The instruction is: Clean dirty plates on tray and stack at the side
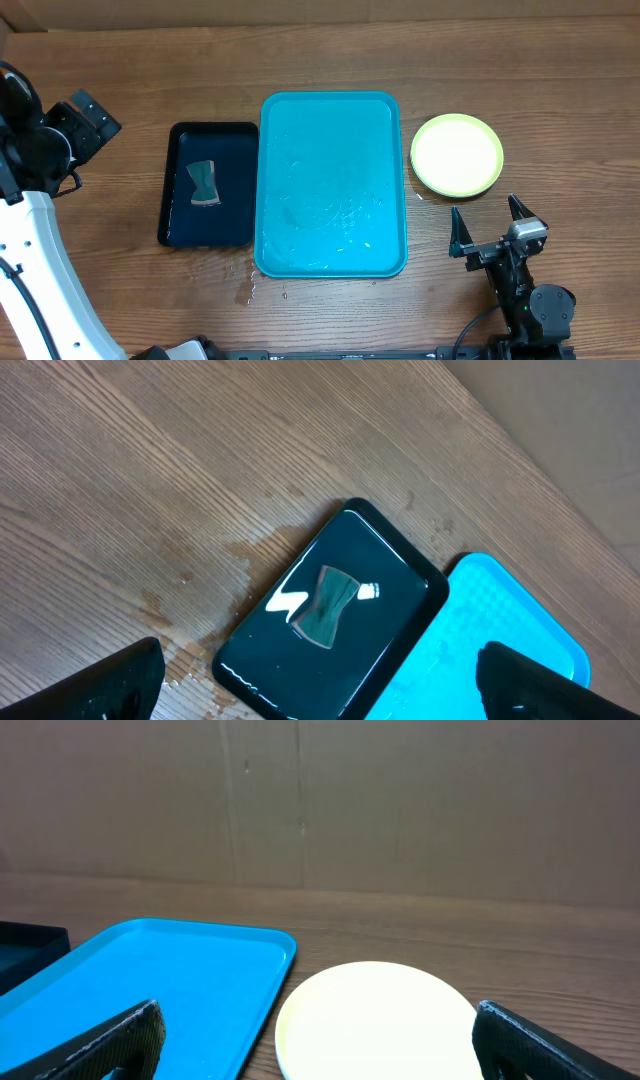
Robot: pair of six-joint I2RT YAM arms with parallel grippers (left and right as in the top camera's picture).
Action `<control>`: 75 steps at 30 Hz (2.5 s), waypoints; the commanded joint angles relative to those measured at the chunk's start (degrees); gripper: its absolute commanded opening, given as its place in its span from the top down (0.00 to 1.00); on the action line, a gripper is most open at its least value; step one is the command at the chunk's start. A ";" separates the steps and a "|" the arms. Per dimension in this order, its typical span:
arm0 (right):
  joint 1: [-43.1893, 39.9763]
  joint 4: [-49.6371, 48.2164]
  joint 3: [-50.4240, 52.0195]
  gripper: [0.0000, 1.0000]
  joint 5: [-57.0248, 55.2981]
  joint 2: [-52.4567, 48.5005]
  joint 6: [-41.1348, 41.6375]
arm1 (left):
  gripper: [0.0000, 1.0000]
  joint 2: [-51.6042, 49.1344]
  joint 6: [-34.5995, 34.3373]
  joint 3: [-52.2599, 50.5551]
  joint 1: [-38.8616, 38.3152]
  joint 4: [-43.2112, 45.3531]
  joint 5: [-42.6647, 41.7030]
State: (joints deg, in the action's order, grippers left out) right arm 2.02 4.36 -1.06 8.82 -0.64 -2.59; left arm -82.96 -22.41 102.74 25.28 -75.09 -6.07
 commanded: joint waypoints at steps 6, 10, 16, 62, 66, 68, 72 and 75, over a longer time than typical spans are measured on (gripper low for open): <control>0.07 -0.39 0.61 0.00 0.26 0.48 -0.26 | 0.00 -0.20 -0.76 0.39 0.20 0.11 -0.59; 0.07 -0.39 0.61 0.00 0.28 0.48 -0.26 | 0.00 -0.20 -0.76 0.39 0.20 0.11 -0.59; 0.07 -0.37 0.61 0.00 0.28 0.48 -0.26 | 0.00 -0.20 -0.76 0.39 0.20 0.11 -0.59; 0.07 -0.39 0.61 0.00 0.26 0.48 -0.26 | 0.00 19.12 -0.76 0.09 -23.91 0.07 -0.59; 0.07 -0.39 0.61 0.00 0.28 0.48 -0.26 | 0.00 21.66 -0.76 -1.14 -23.78 0.09 -0.59; 0.07 -0.39 0.61 0.00 0.28 0.48 -0.26 | 0.00 23.17 -0.76 -3.43 -23.67 0.11 -0.61; 0.07 -0.39 0.61 0.00 0.28 0.48 -0.26 | 0.00 27.43 -0.76 -12.76 -23.67 0.09 -0.59; 0.07 -0.39 0.61 0.00 0.26 0.48 -0.26 | 0.00 32.04 -0.76 -23.91 -23.67 0.46 -0.57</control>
State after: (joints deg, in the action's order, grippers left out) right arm 2.02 4.27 -1.06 8.80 -0.62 -2.61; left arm -54.26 -22.41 86.96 1.21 -75.37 -6.70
